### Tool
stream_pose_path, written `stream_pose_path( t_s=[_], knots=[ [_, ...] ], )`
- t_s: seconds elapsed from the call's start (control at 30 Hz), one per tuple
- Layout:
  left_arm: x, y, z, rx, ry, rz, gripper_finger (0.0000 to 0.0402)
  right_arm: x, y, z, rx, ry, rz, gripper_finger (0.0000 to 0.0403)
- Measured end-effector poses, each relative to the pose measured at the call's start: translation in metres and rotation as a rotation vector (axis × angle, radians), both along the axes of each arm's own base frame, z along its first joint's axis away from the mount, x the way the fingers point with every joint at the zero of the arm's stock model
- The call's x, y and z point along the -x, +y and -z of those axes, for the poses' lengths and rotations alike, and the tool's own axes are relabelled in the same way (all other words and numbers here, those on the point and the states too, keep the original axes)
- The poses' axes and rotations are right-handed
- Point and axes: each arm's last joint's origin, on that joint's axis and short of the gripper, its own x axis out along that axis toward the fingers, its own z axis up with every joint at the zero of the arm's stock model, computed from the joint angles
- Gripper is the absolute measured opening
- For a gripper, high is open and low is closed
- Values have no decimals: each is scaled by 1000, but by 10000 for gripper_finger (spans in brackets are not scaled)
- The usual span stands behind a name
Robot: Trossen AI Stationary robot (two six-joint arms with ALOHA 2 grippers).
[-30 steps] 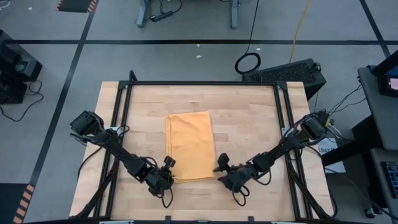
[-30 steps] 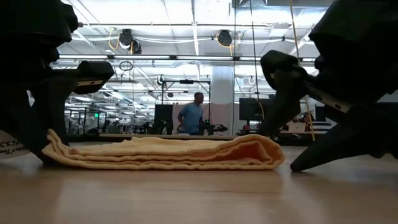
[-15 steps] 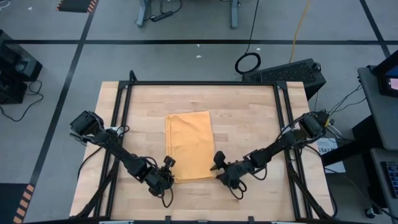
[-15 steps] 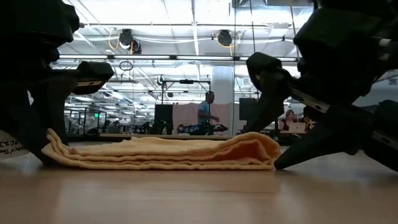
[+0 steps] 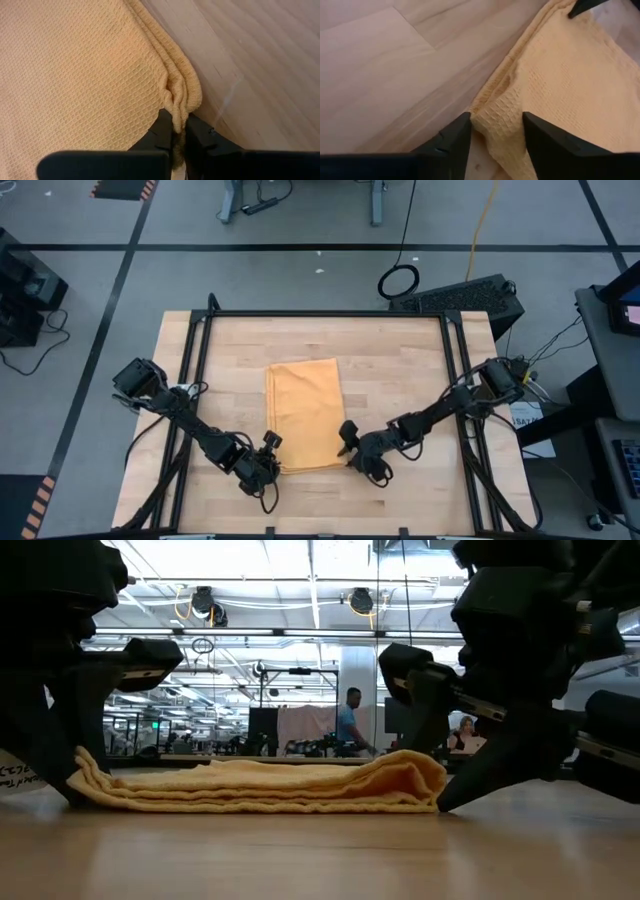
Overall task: Roll towel
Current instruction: Roll the folded yellow towel
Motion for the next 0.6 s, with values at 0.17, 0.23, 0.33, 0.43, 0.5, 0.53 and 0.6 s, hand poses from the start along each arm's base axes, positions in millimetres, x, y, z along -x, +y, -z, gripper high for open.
stream_pose_path(
  t_s=[0.17, 0.23, 0.33, 0.43, 0.5, 0.53, 0.6],
  knots=[
    [-1, 0, 0, -17, -18, -13, 20, -3, -4, -1, -39, -5, 11, 123],
    [-1, 1, -1, -26, -26, -19, 20, -3, -5, -1, -70, 5, 42, 95],
    [-1, 1, -1, -21, -37, -49, 20, -3, -5, -1, -159, 31, 100, 40],
    [-1, 0, -1, 5, -41, -92, 20, -3, -3, -2, -262, 60, 141, 10],
    [0, -2, -1, 21, -53, -128, 20, -3, 2, -4, -336, 67, 175, 12],
    [1, -4, -2, 33, -60, -146, 20, -3, 5, -5, -373, 66, 189, 12],
    [2, -7, -2, 69, -74, -178, 20, -2, 11, -9, -445, 63, 212, 7]
  ],
)
